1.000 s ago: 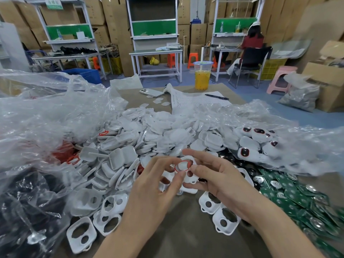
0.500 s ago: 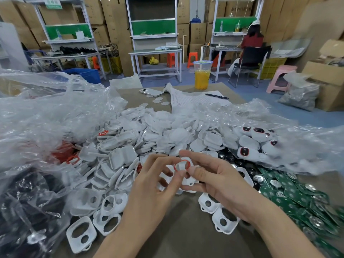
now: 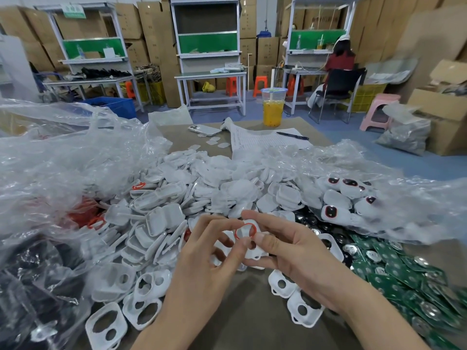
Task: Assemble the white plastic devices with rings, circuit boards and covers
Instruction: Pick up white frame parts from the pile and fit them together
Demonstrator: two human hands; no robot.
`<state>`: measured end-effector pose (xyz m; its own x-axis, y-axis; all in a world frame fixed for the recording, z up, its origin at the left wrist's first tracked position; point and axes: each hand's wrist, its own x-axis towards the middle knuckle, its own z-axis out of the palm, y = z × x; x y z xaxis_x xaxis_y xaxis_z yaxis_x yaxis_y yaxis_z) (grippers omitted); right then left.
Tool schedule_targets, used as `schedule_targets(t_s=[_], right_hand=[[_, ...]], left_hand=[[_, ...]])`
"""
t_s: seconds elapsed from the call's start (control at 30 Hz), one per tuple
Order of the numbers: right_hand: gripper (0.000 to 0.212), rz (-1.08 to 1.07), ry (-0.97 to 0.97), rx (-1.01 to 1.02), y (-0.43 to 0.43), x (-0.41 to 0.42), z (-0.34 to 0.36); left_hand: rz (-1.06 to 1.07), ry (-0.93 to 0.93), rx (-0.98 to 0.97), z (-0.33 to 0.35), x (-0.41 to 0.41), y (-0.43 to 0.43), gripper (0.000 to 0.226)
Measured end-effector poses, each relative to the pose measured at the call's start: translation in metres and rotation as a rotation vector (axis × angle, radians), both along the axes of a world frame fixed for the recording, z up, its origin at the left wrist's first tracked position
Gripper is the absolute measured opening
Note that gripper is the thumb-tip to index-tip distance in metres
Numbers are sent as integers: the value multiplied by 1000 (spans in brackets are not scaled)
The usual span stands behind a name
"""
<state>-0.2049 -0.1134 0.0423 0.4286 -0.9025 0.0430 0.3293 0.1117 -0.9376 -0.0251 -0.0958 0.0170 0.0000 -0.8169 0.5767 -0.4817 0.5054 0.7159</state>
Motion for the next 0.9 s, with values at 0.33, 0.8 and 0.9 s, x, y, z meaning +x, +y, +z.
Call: schedule_targets(t_s=[0.33,0.8,0.9], right_hand=[[32,-10,-19,30,0,2,3],[35,-26,-64,39,-1,4,1],[34,-14,-74,38,-2,3,0]], left_hand=[[-16,22,11,0,0,-1,19],[-90,228,181,2,-3,2,24],[-99,268,221,3,-4,2,27]])
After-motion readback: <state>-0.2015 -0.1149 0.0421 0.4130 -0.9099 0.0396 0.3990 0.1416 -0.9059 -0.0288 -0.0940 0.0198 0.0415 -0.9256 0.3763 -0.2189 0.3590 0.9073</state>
